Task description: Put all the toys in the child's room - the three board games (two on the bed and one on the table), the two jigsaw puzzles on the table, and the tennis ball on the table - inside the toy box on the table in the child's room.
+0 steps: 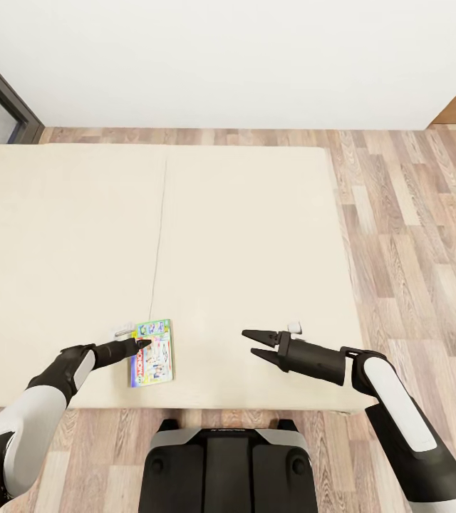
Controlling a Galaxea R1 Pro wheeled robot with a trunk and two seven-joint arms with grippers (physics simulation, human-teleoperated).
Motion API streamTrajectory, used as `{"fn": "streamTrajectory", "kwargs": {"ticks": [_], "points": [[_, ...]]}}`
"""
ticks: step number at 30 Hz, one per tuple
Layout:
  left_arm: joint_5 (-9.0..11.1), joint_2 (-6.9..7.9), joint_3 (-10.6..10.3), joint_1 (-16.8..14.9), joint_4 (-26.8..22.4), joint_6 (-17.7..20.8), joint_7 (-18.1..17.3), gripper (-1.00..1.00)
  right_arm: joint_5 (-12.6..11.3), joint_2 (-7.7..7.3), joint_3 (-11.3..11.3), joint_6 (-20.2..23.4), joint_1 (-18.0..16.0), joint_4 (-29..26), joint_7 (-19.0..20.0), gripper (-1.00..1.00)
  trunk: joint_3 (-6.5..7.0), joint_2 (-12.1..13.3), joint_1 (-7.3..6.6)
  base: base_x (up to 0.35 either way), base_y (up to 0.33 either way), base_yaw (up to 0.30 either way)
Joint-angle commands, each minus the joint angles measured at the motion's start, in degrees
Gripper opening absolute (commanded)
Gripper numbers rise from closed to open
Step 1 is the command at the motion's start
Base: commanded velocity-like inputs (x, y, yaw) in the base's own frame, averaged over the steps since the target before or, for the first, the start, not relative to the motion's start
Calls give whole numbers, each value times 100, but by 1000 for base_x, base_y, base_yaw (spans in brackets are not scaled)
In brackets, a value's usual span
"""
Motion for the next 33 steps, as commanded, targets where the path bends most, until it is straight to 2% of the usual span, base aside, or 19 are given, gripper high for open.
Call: {"fn": "streamTrajectory", "kwargs": {"ticks": [1, 20, 33], "points": [[-27, -4, 48, -5, -7, 48, -34, 100, -15, -6, 4, 9, -3, -3, -9, 100, -6, -9, 3, 0, 0, 0], [-27, -4, 48, -2, -16, 57, -38, 100, -20, 0, 28, 9, -3, -4, -4, 100, -6, -9, 3, 0, -69, 0], [-27, -4, 48, -5, -24, 57, -40, 100, -17, 0, 39, 9, -3, -4, -7, 100, -6, -9, 3, 0, -146, 0]]}}
